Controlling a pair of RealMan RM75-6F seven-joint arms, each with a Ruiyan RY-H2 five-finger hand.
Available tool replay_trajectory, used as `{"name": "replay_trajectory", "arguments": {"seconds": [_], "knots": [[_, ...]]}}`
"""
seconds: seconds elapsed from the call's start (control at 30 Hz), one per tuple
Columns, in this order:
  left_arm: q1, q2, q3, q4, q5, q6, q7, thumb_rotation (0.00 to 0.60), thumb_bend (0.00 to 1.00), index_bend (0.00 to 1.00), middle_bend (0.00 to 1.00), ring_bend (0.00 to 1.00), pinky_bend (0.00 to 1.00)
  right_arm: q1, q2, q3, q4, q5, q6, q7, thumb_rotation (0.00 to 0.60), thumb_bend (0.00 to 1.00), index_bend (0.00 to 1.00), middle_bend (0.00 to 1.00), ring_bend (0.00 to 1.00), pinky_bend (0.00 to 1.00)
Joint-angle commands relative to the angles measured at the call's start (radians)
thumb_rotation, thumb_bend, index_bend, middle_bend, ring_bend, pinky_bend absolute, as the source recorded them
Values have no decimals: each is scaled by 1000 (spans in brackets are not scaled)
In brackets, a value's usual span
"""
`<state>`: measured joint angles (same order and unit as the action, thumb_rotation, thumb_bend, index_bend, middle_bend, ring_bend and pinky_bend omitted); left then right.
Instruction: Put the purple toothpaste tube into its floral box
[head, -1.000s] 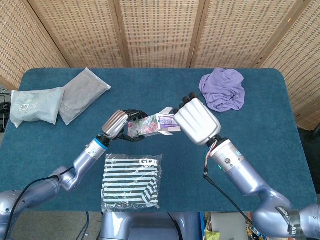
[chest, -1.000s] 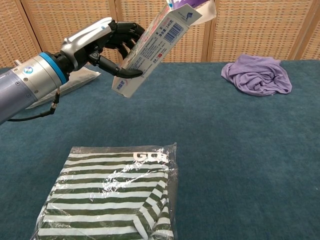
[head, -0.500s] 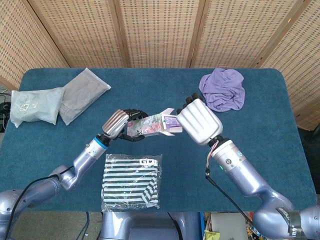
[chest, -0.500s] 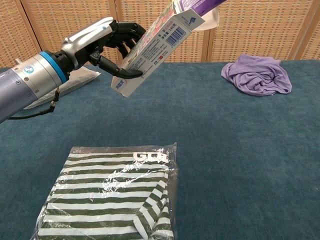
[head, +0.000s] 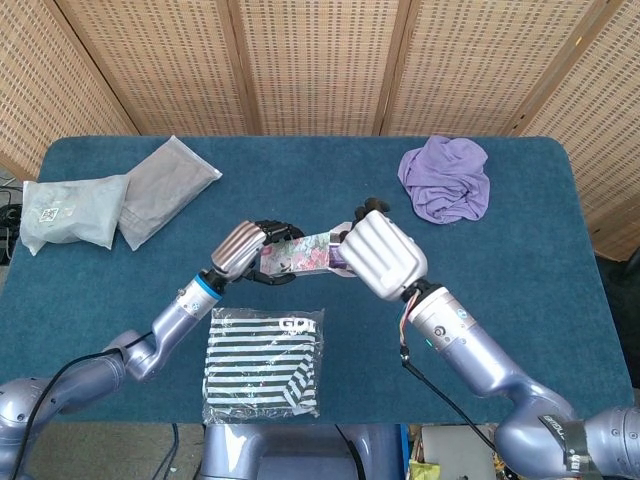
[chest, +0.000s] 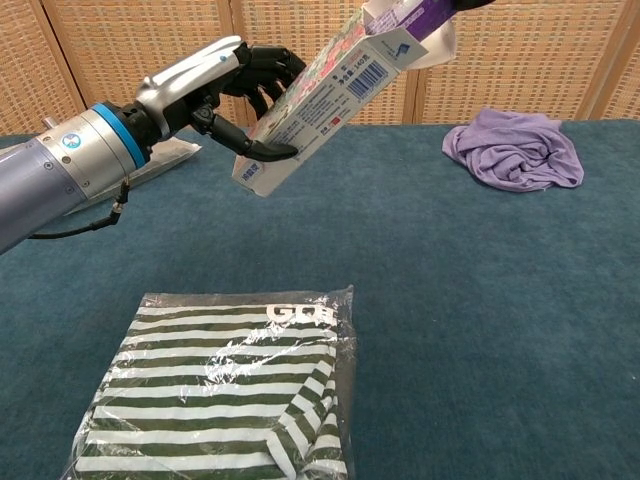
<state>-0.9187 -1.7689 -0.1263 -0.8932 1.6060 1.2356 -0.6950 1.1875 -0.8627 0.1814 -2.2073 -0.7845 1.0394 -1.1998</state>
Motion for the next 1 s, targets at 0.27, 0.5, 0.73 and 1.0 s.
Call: {"name": "replay_trajectory", "arguments": {"seconds": [0.27,0.5,0.73,1.0], "knots": [[-8,-35,-15,-6,-20,-7,-35,600,247,523,479,412,478,0,-19,-20,-41,-67,118,-92,600,0,0,0,0,5],[-7,-57,-24,4,-30,3,-56,600,247,523,479,412,478,-35,3,-13,-51,-126,189,-91,600,0,0,0,0,0],[3,-54,-25,15,-28,26,-71,600,247,523,480,412,478,-103,66,-6,-30,-153,226,-3,600,0,0,0,0,0],[37,54,22,7,16,61,-6,600,247,523,479,412,478,-278,69,-50,229,-402,194,443,600,0,0,0,0,0]]}}
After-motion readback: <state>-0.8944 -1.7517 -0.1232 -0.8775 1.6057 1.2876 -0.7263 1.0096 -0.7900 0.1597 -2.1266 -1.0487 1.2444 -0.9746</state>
